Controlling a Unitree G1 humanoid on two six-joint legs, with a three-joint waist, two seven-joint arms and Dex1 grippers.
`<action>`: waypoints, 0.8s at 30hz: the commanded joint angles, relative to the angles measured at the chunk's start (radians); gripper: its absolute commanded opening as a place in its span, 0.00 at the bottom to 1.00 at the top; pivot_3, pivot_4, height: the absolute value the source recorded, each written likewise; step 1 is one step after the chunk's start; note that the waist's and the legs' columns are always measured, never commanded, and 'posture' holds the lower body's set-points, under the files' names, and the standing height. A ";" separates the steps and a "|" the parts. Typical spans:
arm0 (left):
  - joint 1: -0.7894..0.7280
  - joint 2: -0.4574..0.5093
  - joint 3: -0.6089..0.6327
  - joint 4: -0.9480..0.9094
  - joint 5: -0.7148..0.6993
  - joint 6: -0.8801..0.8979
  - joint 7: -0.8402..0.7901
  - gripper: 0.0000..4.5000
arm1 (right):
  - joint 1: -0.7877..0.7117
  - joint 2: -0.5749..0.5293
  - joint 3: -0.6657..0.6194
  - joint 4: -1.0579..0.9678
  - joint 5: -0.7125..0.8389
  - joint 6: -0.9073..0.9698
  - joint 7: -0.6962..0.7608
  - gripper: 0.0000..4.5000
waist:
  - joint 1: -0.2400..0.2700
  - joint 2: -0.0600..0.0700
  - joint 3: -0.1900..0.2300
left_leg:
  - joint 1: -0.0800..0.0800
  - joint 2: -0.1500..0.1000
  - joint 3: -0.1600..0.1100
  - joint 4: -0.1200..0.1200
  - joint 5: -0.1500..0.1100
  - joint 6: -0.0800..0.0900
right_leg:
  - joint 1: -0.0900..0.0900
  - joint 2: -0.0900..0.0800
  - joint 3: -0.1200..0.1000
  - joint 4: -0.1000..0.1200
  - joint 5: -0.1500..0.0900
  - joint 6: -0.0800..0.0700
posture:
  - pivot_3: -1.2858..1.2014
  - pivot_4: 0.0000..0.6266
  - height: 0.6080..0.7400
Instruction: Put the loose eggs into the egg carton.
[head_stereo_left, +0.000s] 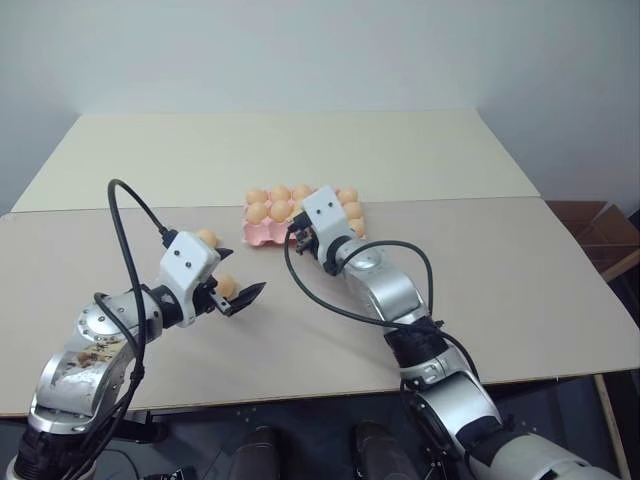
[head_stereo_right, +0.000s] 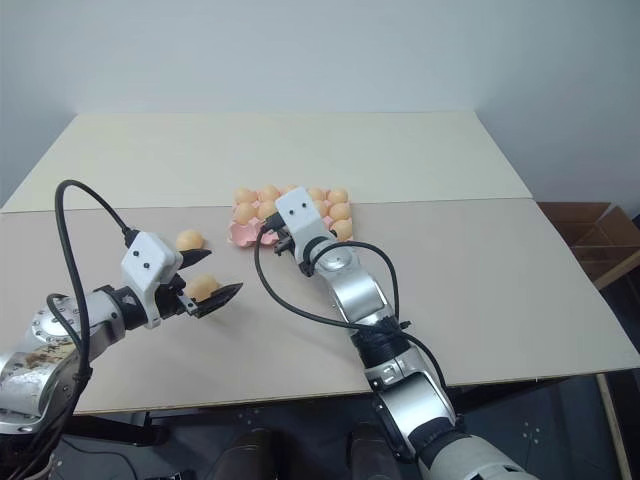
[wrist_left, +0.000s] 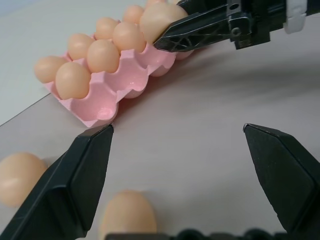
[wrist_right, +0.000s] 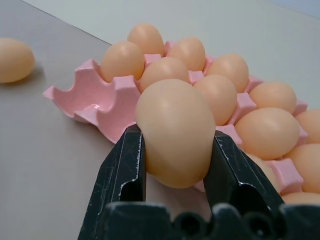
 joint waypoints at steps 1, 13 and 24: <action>-0.016 0.001 0.005 -0.024 -0.011 -0.005 0.002 1.00 | -0.042 0.015 -0.031 0.026 -0.002 -0.055 -0.009 0.30 | 0.001 0.000 0.000 | 0.000 0.000 0.000 0.000 0.000 0.000 | 0.000 0.000 0.000 0.000 0.000 0.000 | 0.52 0.24 1.00; -0.020 -0.017 0.000 -0.027 -0.011 -0.009 0.006 1.00 | -0.074 0.018 -0.058 0.080 0.003 -0.083 -0.008 0.99 | 0.001 0.000 0.000 | 0.000 0.000 0.000 0.000 0.000 0.000 | 0.000 -0.001 0.000 0.000 0.000 0.000 | 0.52 0.24 1.00; 0.048 -0.036 0.068 -0.065 -0.047 -0.004 0.027 1.00 | 0.132 -0.007 -0.113 -0.389 0.094 0.009 0.028 0.99 | 0.002 0.000 0.000 | -0.001 0.000 -0.001 0.000 0.000 0.000 | 0.000 -0.001 -0.001 0.000 0.000 0.000 | 0.52 0.24 1.00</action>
